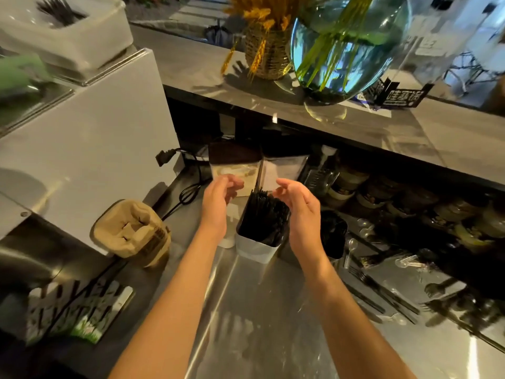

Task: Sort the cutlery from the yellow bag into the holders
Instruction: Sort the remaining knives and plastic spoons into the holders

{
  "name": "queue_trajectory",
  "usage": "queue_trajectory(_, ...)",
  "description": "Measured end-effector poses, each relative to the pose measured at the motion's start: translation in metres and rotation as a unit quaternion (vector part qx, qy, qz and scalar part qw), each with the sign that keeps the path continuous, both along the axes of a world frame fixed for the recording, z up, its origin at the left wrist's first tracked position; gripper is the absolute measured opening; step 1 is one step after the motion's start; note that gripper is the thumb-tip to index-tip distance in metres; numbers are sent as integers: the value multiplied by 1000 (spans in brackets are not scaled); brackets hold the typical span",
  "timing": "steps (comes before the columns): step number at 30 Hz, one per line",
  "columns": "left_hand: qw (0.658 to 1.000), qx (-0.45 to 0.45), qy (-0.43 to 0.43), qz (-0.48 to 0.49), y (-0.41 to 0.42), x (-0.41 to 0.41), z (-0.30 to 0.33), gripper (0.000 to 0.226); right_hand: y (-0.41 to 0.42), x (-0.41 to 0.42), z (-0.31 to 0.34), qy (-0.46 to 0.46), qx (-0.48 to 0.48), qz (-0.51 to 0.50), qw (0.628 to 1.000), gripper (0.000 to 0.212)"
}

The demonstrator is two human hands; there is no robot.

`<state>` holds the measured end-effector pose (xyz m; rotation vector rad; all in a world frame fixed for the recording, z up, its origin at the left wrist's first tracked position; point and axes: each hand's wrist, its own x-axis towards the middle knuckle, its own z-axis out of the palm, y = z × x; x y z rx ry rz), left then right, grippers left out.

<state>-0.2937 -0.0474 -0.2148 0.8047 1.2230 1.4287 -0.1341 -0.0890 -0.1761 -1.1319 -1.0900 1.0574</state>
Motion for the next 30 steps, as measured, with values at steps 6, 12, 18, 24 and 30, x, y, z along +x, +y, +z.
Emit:
queue_trajectory(6, 984, 59, -10, -167, -23, 54, 36, 33, -21, 37, 11, -97, 8, -184, 978, 31)
queue_trajectory(12, 974, 28, -21, -224, -50, 102, 35, 45, -27, 86, -27, -277, -94, -93, 952, 40)
queue_trajectory(18, 973, 23, 18, -228, -63, 125, 19, 52, -33, 99, -57, -515, -110, 10, 850, 55)
queue_trajectory(24, 981, 8, 57, -188, -66, 139, 12, 75, -43, 113, -45, -328, -113, 45, 937, 52)
queue_trajectory(30, 929, 20, 257, -265, -58, 171, 14, 53, -73, 129, -26, -62, -97, -102, 988, 68)
